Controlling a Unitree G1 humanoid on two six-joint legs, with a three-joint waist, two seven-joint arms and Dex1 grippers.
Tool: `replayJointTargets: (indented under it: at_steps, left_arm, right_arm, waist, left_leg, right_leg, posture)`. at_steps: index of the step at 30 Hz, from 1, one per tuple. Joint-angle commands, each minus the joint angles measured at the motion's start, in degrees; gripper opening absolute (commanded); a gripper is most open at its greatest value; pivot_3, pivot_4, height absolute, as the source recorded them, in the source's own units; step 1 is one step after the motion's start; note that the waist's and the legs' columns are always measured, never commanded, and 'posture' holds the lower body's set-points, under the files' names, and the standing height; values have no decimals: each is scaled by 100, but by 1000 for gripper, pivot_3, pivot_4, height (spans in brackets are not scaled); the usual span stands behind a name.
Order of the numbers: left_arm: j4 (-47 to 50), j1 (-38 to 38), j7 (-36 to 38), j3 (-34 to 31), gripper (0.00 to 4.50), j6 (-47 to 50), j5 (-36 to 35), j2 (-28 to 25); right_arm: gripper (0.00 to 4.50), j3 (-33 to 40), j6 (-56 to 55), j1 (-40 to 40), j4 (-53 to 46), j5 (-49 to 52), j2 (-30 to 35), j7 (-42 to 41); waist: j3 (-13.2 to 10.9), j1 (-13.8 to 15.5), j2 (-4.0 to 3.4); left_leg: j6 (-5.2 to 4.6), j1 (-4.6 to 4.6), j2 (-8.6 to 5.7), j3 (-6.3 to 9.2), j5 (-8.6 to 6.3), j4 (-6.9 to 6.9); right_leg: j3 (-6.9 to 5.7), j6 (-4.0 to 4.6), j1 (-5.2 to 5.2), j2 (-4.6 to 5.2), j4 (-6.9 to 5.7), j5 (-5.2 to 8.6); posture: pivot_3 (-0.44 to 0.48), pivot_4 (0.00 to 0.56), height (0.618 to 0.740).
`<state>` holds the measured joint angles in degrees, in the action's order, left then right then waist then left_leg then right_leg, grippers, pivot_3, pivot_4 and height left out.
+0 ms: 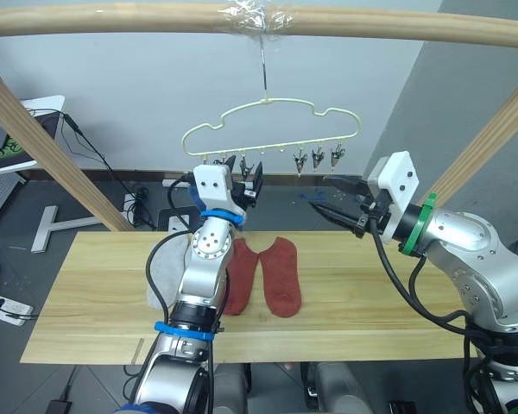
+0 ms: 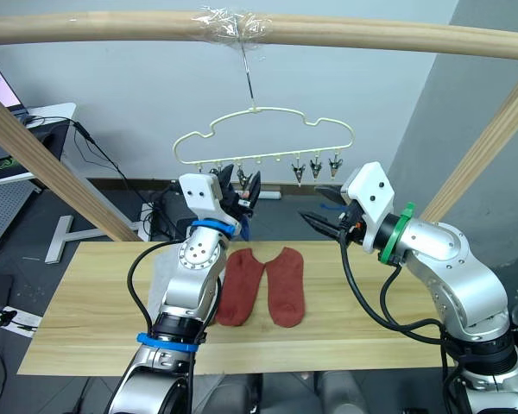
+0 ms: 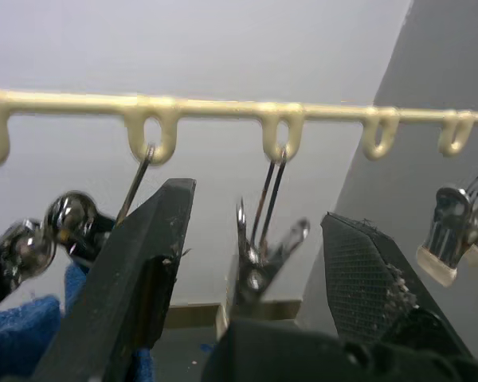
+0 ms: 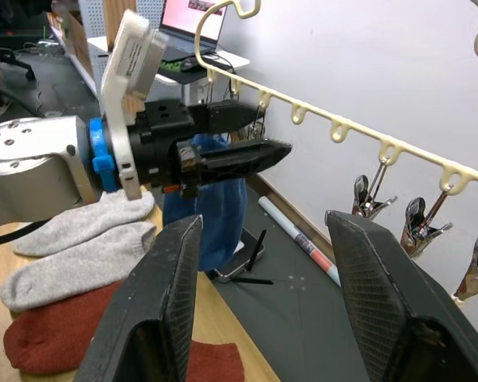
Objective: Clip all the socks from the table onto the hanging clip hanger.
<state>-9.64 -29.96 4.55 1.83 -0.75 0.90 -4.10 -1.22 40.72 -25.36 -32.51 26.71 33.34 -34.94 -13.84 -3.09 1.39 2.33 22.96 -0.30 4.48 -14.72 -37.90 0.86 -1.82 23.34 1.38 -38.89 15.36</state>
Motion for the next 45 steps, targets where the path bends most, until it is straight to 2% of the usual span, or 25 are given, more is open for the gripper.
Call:
replayJointTargets:
  at_steps: [1, 4, 5, 6, 11, 15, 16, 19, 23, 27, 31, 33, 40, 45]
  left_arm:
    - [152, -93, 0, -9, 2943, -15, 17, 2]
    - [140, -90, 19, 7, 2943, 63, 58, -49]
    - [125, -93, 21, 21, 2556, 111, 86, -70]
    - [121, -92, 21, 31, 2380, 142, 105, -82]
    - [97, -92, 75, 84, 916, 305, 174, -157]
    - [78, -163, 117, -8, 247, 275, 161, -221]
    - [72, -183, 126, -31, 205, 263, 159, -241]
    - [120, -280, 528, -130, 198, 198, -104, -440]
    - [242, -338, 1264, -285, 197, 526, -692, -722]
    - [319, -366, 1681, -425, 197, 855, -1061, -934]
    - [429, -343, 1944, -499, 197, 1071, -1296, -1070]
    - [515, -324, 2067, -506, 197, 1188, -1409, -1108]
    - [658, -304, 2234, -498, 197, 1478, -1538, -1218]
    - [707, -292, 2360, -490, 197, 1647, -1615, -1265]
  right_arm:
    - [2584, 142, -24, 3, -195, 137, 21, -19]
    - [2584, 150, -5, 3, -207, 178, 17, -3]
    - [2584, 158, 6, 1, -208, 198, 10, 7]
    - [2584, 163, 14, 3, -213, 216, 8, 18]
    - [2584, 188, 76, -4, -235, 323, -34, 80]
    - [2584, 118, 88, 40, -270, 306, -58, 116]
    - [2584, 89, 76, 62, -274, 284, -60, 125]
    - [3145, -560, -131, 336, -53, -471, 10, 363]
    - [4458, -1545, -367, 484, 610, -1488, -490, 1041]
    - [4500, -2212, -668, 458, 1752, -2285, -1241, 1633]
    - [4500, -2376, -1065, 285, 3108, -2721, -2011, 2116]
    - [4500, -2272, -1300, 185, 3751, -2752, -2416, 2271]
    - [4500, -2063, -1884, -120, 5402, -2955, -3135, 2486]
    - [4500, -1845, -2110, -231, 6193, -3040, -3376, 2500]
  waist:
    - [0, -1, 0]
    - [0, 0, 0]
    - [0, 0, 0]
    - [0, 0, 0]
    - [0, 0, 0]
    - [0, 0, 0]
    - [0, 0, 0]
    - [0, 0, 0]
    - [-3, -22, -1]
    - [-10, -18, -1]
    - [-12, -18, -3]
    - [-18, -18, -2]
    - [-30, -18, 0]
    - [-36, -19, -2]
  left_leg:
    - [0, 0, 0, -1, 0, 0]
    - [0, 0, 0, 0, 0, 1]
    - [0, 0, 0, 0, 0, 0]
    - [0, 0, 0, 0, 0, 0]
    - [0, 0, 0, 0, 0, 0]
    - [0, -1, 0, 0, 0, 0]
    - [0, -1, 1, 0, 0, 0]
    - [0, -1, 2, 1, 0, 1]
    - [1, -2, 4, -3, 0, 3]
    - [3, -3, 6, 1, 2, 1]
    - [3, -3, 5, 7, 1, 2]
    - [3, -3, 5, 7, 1, 2]
    - [2, -3, 5, 11, 1, 3]
    - [2, -3, 6, 10, 1, 4]
  right_leg:
    - [0, 0, 0, 0, 0, 0]
    - [-1, 1, 0, 0, 0, 0]
    - [0, 1, 0, 0, 0, 0]
    - [0, 1, 0, 0, 0, -1]
    - [0, 1, 0, 0, 0, 0]
    - [1, 1, 0, 0, 0, -1]
    - [0, 1, 0, 0, -1, -1]
    - [-2, 1, 0, 0, -1, -1]
    - [0, -2, 2, 0, -1, 1]
    - [2, -2, 4, -1, -5, 1]
    - [6, 7, 6, 0, -3, -4]
    - [7, 13, 6, 0, -3, -7]
    - [7, 14, 7, 0, -4, -8]
    - [8, 14, 9, -1, -5, -8]
  posture:
    - [-99, 224, 720]
    - [-99, 223, 720]
    - [-99, 223, 720]
    - [-98, 222, 720]
    - [-98, 221, 720]
    - [-94, 224, 720]
    - [-94, 224, 720]
    - [-93, 229, 720]
    - [-91, 238, 720]
    - [-87, 243, 720]
    - [-81, 246, 720]
    - [-72, 249, 720]
    - [-53, 255, 720]
    - [-52, 255, 720]
